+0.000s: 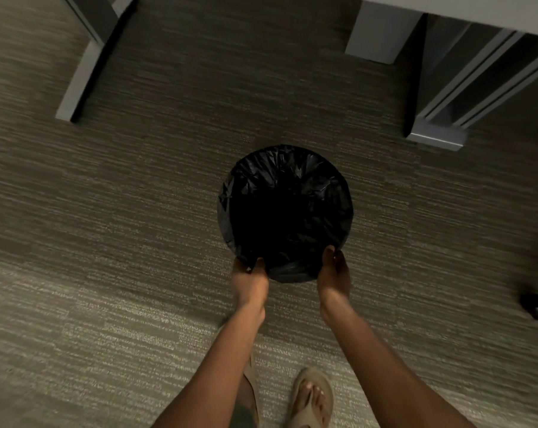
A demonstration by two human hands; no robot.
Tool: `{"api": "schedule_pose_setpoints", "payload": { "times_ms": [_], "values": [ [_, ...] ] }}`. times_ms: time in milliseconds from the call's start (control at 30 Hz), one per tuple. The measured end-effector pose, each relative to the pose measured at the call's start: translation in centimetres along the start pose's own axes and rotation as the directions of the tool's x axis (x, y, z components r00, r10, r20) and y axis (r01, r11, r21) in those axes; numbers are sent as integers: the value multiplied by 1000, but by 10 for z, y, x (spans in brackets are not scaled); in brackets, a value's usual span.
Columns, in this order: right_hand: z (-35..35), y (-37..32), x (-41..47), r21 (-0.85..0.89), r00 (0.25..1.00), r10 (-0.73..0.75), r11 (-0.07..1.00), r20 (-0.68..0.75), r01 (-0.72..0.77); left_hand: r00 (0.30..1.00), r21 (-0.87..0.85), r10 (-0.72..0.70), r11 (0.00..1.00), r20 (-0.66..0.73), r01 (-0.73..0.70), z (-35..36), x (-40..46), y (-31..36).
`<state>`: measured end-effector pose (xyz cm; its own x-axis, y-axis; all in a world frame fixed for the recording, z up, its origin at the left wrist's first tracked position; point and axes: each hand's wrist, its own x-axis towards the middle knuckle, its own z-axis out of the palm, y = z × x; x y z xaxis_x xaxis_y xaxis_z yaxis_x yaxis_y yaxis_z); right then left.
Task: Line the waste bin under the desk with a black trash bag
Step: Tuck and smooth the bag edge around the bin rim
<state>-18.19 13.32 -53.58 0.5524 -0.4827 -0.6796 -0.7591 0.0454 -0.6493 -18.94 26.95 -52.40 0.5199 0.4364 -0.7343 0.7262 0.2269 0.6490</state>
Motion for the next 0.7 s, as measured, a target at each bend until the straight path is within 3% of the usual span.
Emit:
{"api": "schedule_pose_setpoints", "payload": {
  "times_ms": [100, 233, 367, 567, 700],
  "values": [
    [-11, -2, 10, -113, 1000, -6, 994, 8, 7, 1000, 42, -22, 999, -3, 23, -11, 14, -3],
    [-22, -15, 15, -120, 970, -119, 988, -211, 95, 993, -9, -38, 999, -111, 37, -24, 19, 0],
    [-4, -20, 4, -82, 966, -255, 964, -40, 251, 994, -142, -59, 987, 87, 71, -10, 13, 10],
    [12, -20, 24, 115, 998, -53, 992, -13, 55, 992, -186, -88, 977, 89, 104, -2, 24, 10],
    [14, -18, 38, 127, 998, -54, 990, -46, 59, 989, -93, -101, 989, 104, 111, -1, 34, 1]
  ]
}}
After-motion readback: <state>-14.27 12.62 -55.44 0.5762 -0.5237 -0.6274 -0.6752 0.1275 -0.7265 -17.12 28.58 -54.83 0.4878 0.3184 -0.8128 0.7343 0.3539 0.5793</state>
